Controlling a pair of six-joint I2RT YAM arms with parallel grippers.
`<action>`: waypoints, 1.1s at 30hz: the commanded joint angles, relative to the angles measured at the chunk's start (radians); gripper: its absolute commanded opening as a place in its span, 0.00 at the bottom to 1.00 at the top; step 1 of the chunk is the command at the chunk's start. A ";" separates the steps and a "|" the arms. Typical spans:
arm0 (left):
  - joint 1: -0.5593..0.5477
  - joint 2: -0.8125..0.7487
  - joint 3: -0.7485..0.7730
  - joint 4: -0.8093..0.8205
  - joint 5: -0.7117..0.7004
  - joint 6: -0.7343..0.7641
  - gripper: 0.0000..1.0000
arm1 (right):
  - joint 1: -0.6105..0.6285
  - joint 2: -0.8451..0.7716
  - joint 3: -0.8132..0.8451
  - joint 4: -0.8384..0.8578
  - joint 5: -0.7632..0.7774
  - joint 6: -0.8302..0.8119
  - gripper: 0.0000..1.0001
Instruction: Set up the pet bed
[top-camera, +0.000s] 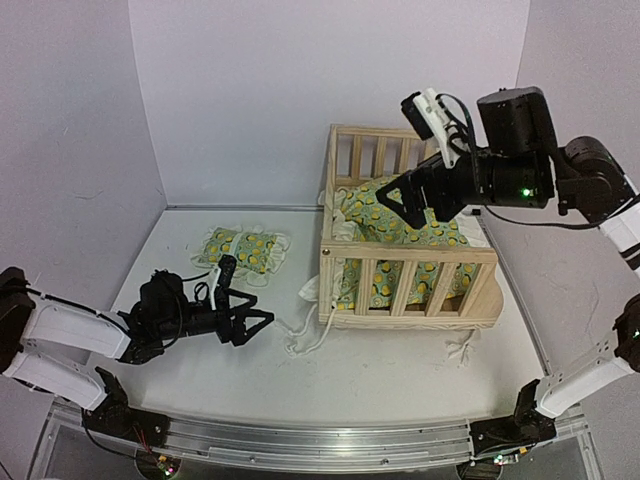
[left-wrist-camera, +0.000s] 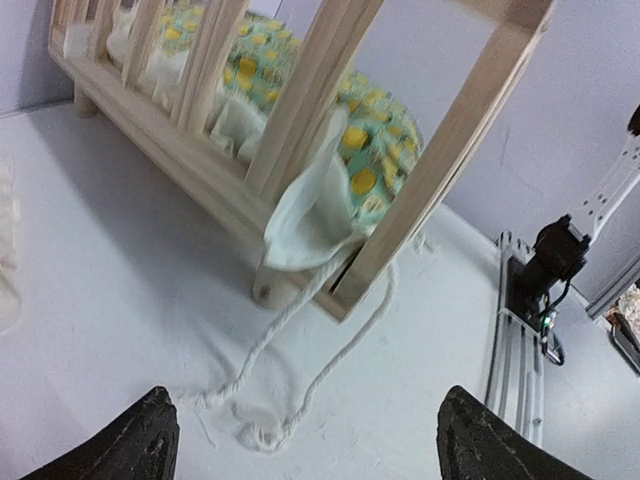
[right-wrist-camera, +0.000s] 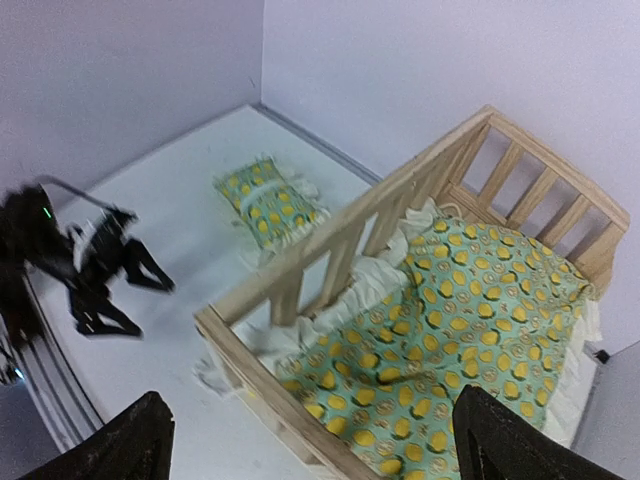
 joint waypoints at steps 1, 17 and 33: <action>-0.048 0.114 0.027 0.018 -0.041 0.108 0.84 | 0.022 0.038 -0.007 0.083 -0.067 0.230 0.98; -0.132 0.552 0.165 0.133 -0.156 0.275 0.73 | 0.163 0.013 -0.238 0.212 -0.002 0.214 0.98; -0.197 0.618 0.151 0.144 -0.132 0.209 0.23 | 0.163 -0.360 -0.523 0.471 0.051 0.107 0.98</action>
